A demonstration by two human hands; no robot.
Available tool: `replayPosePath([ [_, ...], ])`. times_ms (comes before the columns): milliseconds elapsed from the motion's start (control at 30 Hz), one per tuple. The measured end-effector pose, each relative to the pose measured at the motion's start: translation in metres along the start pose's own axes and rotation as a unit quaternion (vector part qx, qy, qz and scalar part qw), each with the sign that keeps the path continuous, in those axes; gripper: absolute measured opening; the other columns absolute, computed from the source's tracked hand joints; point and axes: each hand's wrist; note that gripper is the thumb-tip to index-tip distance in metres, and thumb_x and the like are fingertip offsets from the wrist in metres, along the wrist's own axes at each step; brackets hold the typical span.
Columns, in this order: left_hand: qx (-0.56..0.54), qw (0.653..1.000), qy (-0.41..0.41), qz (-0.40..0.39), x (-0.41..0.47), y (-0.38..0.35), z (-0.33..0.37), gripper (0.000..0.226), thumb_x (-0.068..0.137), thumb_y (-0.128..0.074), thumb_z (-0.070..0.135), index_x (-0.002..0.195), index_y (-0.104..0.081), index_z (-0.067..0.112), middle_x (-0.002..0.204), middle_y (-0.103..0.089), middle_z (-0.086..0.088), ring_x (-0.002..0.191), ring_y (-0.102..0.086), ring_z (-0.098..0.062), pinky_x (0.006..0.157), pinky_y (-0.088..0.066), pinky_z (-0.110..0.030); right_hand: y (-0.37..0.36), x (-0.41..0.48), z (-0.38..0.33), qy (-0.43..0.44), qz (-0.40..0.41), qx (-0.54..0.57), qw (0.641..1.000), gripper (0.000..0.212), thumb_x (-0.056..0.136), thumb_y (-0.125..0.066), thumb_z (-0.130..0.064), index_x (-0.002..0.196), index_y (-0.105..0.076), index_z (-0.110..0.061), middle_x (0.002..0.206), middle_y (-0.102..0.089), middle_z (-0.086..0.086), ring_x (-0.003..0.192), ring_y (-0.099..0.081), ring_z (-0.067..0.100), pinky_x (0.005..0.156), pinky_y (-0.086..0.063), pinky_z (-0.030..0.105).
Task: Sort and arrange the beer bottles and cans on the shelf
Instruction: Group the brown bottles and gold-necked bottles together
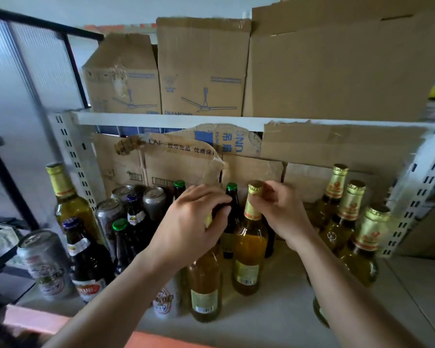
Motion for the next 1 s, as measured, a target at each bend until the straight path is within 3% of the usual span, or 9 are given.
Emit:
replayPosePath([
  [300,0.006,1.0,0.021,0.012,-0.007,-0.013,-0.015,0.024,0.092,-0.052,0.019,0.094,-0.074,0.008,0.093,-0.07,-0.001,0.09,-0.063,-0.012,0.084,-0.051,-0.024,-0.005,0.001,0.013,0.01,-0.02,0.0,1.0,0.017,0.093,-0.063,-0.027,0.109,-0.064,-0.026,0.097,-0.07,-0.008,0.092,-0.066,0.006,0.083,-0.053,0.028],
  [433,-0.003,0.999,0.022,0.03,-0.008,-0.018,-0.015,0.021,0.091,-0.054,0.017,0.09,-0.073,0.008,0.089,-0.069,-0.001,0.086,-0.062,-0.013,0.081,-0.05,-0.022,-0.002,-0.004,0.018,0.019,-0.023,-0.013,0.999,0.01,0.093,-0.062,-0.03,0.104,-0.062,-0.03,0.094,-0.07,-0.008,0.089,-0.066,0.004,0.085,-0.054,0.032],
  [600,-0.01,0.997,0.032,0.065,-0.008,-0.026,-0.011,0.022,0.089,-0.054,0.015,0.082,-0.073,0.006,0.083,-0.067,-0.001,0.08,-0.057,-0.01,0.078,-0.046,-0.021,0.004,-0.01,0.019,0.024,-0.018,-0.079,0.996,0.02,0.091,-0.064,-0.037,0.099,-0.066,-0.019,0.091,-0.07,0.001,0.086,-0.065,0.015,0.08,-0.054,0.037],
  [700,-0.02,0.996,0.034,0.074,-0.008,-0.028,-0.009,0.021,0.087,-0.055,0.015,0.08,-0.072,0.006,0.081,-0.067,-0.002,0.078,-0.059,-0.013,0.075,-0.048,-0.024,0.013,-0.01,0.019,0.007,0.012,-0.088,0.996,0.022,0.085,-0.069,-0.043,0.087,-0.067,-0.021,0.082,-0.069,-0.002,0.079,-0.064,0.014,0.07,-0.051,0.03],
  [833,-0.03,0.995,0.038,0.09,-0.007,-0.03,-0.013,0.022,0.088,-0.054,0.016,0.081,-0.073,0.006,0.082,-0.068,-0.002,0.078,-0.062,-0.018,0.072,-0.052,-0.031,0.02,-0.011,0.019,-0.005,0.017,-0.072,0.997,0.022,0.084,-0.071,-0.04,0.086,-0.068,-0.019,0.078,-0.07,-0.003,0.073,-0.065,0.008,0.064,-0.049,0.021],
  [1000,-0.037,0.994,0.031,0.099,-0.007,-0.033,-0.017,0.026,0.094,-0.05,0.018,0.09,-0.072,0.004,0.088,-0.068,-0.003,0.08,-0.064,-0.017,0.068,-0.054,-0.033,0.013,-0.011,0.024,-0.03,-0.006,-0.05,0.998,0.023,0.09,-0.065,-0.039,0.084,-0.064,-0.017,0.08,-0.069,0.007,0.075,-0.066,0.019,0.072,-0.053,0.037],
])
Point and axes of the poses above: each hand's wrist, its own x-axis towards the middle knuckle, its own y-axis out of the back of the hand, z = x × y
